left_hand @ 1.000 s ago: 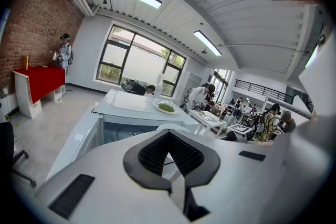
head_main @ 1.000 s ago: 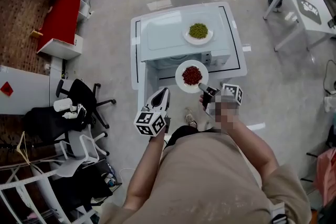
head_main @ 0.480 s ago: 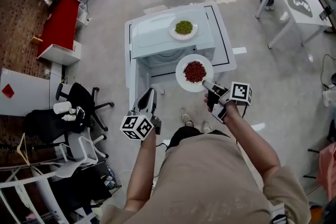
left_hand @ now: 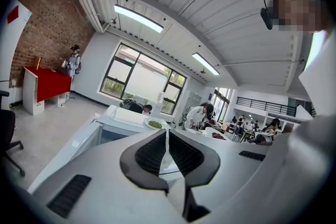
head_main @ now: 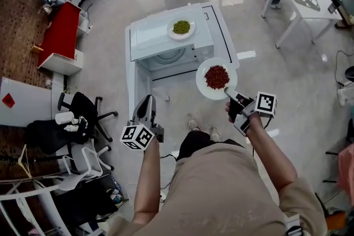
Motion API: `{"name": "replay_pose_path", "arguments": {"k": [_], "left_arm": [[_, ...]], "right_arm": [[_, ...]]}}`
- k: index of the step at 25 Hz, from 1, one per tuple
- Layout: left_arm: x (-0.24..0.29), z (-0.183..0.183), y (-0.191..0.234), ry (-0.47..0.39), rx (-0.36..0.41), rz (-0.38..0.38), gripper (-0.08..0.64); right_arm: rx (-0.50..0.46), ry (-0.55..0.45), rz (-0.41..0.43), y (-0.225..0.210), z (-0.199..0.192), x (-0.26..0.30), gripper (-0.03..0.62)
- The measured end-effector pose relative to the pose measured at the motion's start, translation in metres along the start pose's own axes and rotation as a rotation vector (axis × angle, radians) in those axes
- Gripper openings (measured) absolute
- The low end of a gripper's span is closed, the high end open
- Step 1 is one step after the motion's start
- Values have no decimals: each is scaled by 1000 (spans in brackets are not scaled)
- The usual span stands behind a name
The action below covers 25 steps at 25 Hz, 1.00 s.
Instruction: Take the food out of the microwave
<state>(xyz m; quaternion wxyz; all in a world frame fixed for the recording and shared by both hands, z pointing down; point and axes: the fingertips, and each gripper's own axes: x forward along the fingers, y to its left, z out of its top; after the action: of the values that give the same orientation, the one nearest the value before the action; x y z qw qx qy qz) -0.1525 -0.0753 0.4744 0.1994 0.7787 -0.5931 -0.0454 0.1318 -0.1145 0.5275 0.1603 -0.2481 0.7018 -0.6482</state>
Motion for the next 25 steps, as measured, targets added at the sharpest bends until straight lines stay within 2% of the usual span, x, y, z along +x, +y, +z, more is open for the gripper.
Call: {"name": "replay_pose_path", "arguments": {"k": [10, 16, 20, 25], "left_arm": [[-22, -14, -12, 12, 17, 1, 6], [-28, -39, -14, 23, 52, 5, 8], [-25, -52, -8, 47, 58, -5, 8], [-21, -68, -5, 81, 79, -16, 8]], "right_arm": [[11, -35, -27, 0, -8, -58, 15], [8, -31, -78, -40, -15, -75, 15], [0, -36, -106, -47, -24, -79, 15], [41, -76, -97, -58, -32, -81, 15]]}}
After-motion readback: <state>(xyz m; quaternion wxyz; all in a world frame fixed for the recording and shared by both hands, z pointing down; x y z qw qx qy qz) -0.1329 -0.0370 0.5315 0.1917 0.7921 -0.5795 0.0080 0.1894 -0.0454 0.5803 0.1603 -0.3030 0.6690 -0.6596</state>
